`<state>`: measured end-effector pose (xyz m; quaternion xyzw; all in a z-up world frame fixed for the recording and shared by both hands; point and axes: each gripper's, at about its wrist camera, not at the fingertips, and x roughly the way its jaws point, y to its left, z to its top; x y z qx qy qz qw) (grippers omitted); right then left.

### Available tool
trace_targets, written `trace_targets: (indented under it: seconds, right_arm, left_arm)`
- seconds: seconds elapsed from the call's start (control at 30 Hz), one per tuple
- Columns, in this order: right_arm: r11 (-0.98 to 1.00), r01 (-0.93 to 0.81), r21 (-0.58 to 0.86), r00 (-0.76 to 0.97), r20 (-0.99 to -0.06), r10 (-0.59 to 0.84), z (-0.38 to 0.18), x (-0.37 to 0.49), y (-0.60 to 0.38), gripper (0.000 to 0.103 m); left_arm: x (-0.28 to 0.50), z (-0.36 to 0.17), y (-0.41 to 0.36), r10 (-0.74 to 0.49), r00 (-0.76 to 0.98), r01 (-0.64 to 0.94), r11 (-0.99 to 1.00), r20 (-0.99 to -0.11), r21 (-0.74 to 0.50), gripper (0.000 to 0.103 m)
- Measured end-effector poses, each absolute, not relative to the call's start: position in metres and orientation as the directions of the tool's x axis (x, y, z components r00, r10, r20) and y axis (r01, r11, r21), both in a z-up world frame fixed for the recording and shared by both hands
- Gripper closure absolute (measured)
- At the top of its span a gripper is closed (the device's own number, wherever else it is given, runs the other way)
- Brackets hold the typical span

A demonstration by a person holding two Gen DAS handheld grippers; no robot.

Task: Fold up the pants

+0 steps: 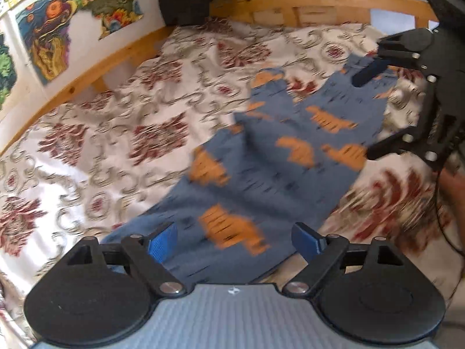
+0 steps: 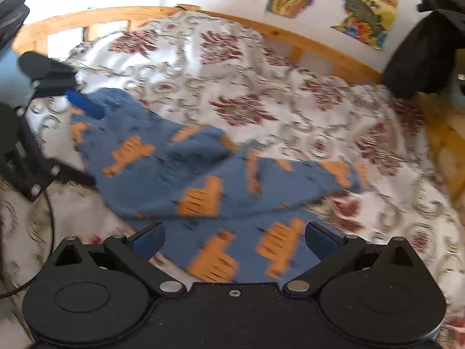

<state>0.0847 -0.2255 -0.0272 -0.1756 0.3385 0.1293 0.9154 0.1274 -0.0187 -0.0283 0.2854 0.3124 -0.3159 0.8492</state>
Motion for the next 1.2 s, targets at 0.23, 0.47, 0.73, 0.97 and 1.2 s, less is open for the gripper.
trace_targets:
  seconds: [0.23, 0.47, 0.73, 0.97, 1.2]
  right_arm:
    - [0.968, -0.251, 0.022, 0.681, -0.706, 0.193, -0.019, 0.103, -0.292, 0.001]
    - [0.973, -0.202, 0.111, 0.666, -0.713, 0.219, -0.026, 0.135, -0.316, 0.001]
    - [0.964, -0.205, 0.169, 0.665, -0.698, 0.264, -0.036, 0.151, -0.325, 0.01]
    - [0.969, -0.217, 0.119, 0.661, -0.713, 0.236, -0.046, 0.194, -0.334, 0.033]
    - [0.963, -0.117, 0.242, 0.639, -0.724, 0.259, -0.054, 0.264, -0.369, 0.035]
  left_arm:
    - [0.112, -0.044, -0.089, -0.291, 0.621, 0.637, 0.728, -0.727, 0.253, 0.014]
    - [0.115, -0.052, -0.1, -0.259, 0.594, 0.387, 0.922, -0.761, -0.012, 0.016]
    - [0.123, -0.074, -0.137, -0.093, 0.661, 0.441, 0.851, -0.745, 0.285, 0.044]
    - [0.153, -0.09, -0.148, -0.11, 0.607, 0.506, 0.817, -0.787, 0.277, 0.099]
    - [0.182, -0.086, -0.109, -0.234, 0.529, 0.458, 0.888, -0.815, 0.042, 0.101]
